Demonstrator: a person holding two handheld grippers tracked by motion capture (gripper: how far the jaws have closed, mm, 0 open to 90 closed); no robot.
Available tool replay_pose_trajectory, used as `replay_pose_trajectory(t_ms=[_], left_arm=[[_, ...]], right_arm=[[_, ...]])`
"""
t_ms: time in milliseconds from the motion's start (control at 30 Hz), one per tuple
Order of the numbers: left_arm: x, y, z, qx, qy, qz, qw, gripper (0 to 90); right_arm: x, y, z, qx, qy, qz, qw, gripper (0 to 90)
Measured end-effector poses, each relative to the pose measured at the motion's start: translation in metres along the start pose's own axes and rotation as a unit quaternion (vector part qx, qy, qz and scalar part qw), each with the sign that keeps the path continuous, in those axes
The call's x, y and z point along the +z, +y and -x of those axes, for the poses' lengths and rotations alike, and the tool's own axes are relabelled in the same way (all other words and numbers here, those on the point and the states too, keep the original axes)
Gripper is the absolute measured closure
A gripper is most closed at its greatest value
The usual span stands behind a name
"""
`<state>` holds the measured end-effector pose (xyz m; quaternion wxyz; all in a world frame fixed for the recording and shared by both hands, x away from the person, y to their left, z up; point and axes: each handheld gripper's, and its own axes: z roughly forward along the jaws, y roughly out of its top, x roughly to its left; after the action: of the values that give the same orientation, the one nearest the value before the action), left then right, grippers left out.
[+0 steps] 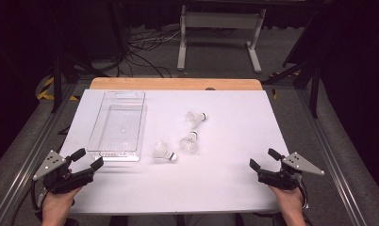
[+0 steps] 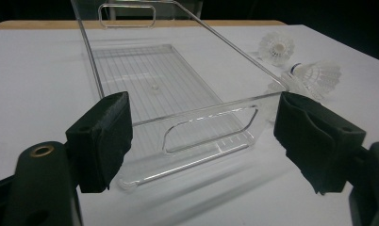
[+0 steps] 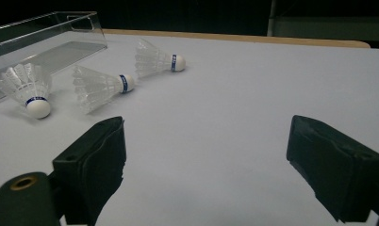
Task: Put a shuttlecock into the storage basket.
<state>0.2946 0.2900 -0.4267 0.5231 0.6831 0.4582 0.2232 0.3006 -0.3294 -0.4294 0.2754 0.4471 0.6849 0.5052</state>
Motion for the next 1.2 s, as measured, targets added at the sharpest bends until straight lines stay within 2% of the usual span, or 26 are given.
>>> replay_pose_trajectory(t_ms=[367,700,1200], left_arm=[[-0.0004,-0.0002,0.0002,0.001,-0.006,-0.001,1.0,23.1],[-0.0019,0.0004,-0.0022,-0.012,-0.006,0.006,0.9999,23.0],[0.001,0.0044,-0.0012,-0.016,-0.011,0.003,0.9998,22.5]], right_arm=[[-0.0002,0.0001,0.0,0.001,0.0,0.0,1.0,13.2],[0.0004,-0.0001,-0.0002,0.001,0.001,-0.001,1.0,13.1],[0.0007,-0.0002,-0.0002,0.001,0.002,-0.002,1.0,13.1]])
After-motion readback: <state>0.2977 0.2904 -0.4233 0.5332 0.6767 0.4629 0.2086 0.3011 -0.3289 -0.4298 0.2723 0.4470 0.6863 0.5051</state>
